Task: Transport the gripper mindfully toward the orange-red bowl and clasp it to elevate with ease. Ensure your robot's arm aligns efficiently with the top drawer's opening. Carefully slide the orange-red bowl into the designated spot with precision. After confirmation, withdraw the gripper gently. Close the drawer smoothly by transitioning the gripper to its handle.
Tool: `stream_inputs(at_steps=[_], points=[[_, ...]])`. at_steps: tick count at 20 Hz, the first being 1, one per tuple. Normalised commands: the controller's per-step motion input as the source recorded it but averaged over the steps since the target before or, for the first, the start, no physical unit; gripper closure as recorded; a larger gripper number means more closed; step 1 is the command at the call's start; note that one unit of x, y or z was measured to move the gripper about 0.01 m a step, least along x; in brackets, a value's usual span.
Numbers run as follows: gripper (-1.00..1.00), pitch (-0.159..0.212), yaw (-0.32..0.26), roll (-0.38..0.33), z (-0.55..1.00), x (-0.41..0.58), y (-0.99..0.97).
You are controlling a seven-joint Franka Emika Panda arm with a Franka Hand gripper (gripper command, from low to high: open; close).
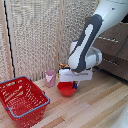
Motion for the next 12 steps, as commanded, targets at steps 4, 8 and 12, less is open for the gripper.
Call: stream_inputs(at_steps=[4,8,12], points=[[1.00,0.060,0.010,0.009,0.55,0.391,-0.10],[1.00,0.031,0.028,0.001,0.68,0.456,-0.12],[1.00,0.044,0.013,0.000,0.83,0.416,-0.12]])
